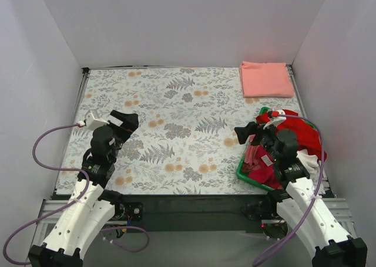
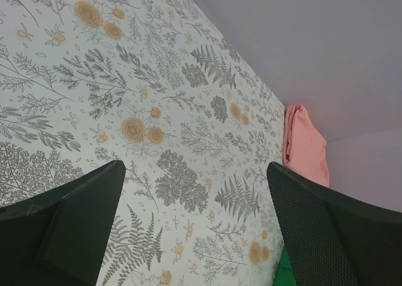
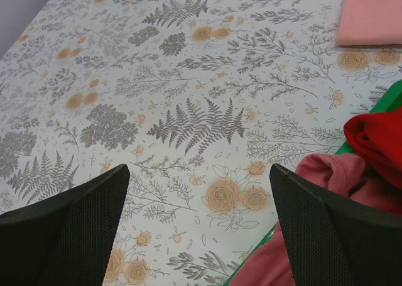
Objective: Fold and stack the t-shirts
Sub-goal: Grab the tshirt from the pile
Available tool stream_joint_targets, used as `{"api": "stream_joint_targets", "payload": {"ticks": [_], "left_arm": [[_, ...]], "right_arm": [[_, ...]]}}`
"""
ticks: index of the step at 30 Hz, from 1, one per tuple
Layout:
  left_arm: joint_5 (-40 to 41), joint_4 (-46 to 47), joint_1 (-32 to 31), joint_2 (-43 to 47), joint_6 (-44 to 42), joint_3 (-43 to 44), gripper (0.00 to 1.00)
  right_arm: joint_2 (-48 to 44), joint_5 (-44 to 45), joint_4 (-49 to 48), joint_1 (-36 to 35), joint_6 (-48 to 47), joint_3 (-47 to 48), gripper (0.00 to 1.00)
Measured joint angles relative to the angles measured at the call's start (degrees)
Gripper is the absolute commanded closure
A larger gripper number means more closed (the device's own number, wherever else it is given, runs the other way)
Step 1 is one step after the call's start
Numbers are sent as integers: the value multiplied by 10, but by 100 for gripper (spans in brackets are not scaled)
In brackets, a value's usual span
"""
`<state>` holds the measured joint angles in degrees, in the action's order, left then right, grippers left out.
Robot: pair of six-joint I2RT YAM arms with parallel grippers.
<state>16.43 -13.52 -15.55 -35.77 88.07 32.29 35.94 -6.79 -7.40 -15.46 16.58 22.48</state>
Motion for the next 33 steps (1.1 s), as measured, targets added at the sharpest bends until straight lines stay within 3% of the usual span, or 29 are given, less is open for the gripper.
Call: {"api": "stream_joint_targets", "payload": {"ticks": [6,12,16,23,29,32,33], "left_arm": [[-19,7,0,0,4,-4,4],[-36,19,0,-24,-1,-16,4],[-45,20,0,-44,-9,-16,4],[-55,20,0,-47,-20,-16,4],[-54,21,0,-33,-22,-16,4],[-52,22,0,-24,-22,-16,4],[-52,23,0,-23,-22,-16,4]], "right_arm": [[7,73,73,0,3,33,2],[113,289,252,1,25,200,2],[161,391,339,27,39,257,2],[228,379,406,169,23,295,4],[295,332,410,205,3,313,17],[325,314,410,215,-3,326,28],[333,309,410,218,-4,330,43]]}}
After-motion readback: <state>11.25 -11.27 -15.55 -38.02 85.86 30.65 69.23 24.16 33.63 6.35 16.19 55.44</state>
